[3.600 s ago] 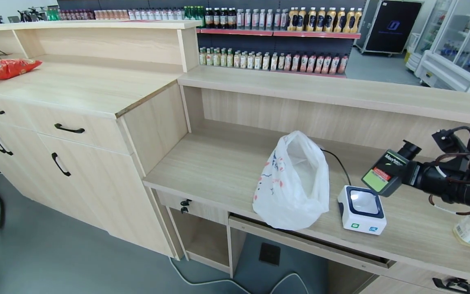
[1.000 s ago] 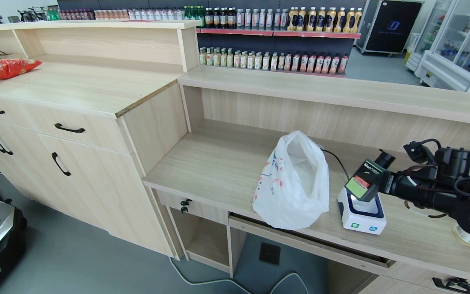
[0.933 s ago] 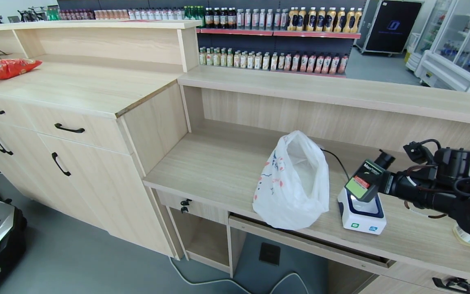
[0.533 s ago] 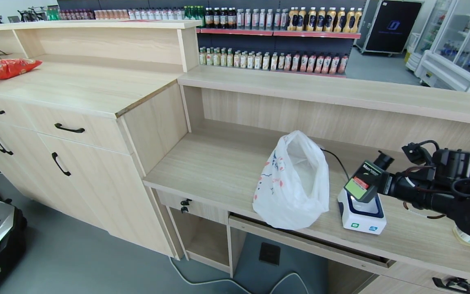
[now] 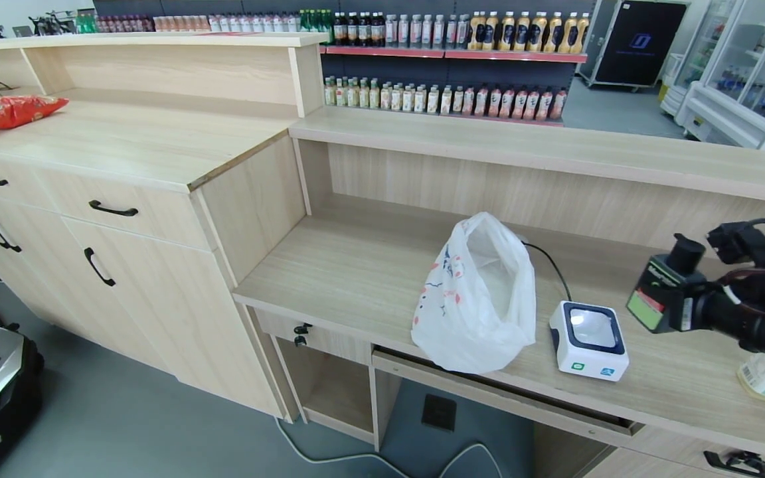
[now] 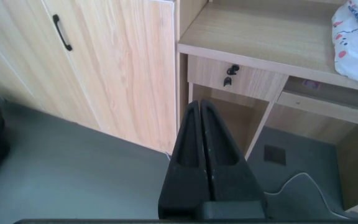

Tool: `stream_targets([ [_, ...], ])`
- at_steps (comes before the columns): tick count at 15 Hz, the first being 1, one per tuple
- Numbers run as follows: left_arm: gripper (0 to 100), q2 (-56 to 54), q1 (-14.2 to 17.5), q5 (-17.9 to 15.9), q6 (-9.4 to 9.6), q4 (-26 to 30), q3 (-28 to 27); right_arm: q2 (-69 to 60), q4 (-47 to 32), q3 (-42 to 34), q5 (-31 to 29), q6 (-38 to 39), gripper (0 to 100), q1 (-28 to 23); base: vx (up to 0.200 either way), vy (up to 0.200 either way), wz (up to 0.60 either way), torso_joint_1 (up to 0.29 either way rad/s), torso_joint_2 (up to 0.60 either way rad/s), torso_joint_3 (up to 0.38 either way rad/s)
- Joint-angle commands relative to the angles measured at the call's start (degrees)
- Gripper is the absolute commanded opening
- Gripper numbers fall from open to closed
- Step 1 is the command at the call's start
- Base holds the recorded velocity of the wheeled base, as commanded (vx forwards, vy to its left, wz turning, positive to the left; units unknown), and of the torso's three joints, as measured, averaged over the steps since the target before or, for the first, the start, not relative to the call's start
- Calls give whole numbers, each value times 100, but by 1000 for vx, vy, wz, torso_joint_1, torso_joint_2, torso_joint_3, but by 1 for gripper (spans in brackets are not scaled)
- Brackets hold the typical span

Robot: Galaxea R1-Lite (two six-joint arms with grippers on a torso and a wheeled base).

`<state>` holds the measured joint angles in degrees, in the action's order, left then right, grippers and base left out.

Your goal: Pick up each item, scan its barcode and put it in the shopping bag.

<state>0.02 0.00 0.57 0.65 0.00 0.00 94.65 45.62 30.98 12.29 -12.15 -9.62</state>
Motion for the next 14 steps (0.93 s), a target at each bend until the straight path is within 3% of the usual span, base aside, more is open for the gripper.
stream_targets([
  [1,0,-2,0,4,6,0,0,-1845,-1002,-382,-491,-955,0,-567,0,0,0,0,0,0],
  [5,0,-2,0,4,-3,0,0,-2082,-844,-426,-526,-1043,0,-734,0,0,150,-1,1,1],
  [7,0,-2,0,4,6,0,0,-1836,-88,-391,-578,-1079,0,-594,0,0,600,2,0,0],
  [10,0,-2,0,4,6,0,0,-1018,466,-48,-385,-340,0,-383,0,0,400,2,0,2],
  [12,0,-2,0,4,-3,0,0,80,510,743,-306,556,0,-75,0,0,0,0,0,0],
  [14,0,-2,0,4,-3,0,0,977,545,1499,-315,653,0,144,0,0,0,0,0,0],
])
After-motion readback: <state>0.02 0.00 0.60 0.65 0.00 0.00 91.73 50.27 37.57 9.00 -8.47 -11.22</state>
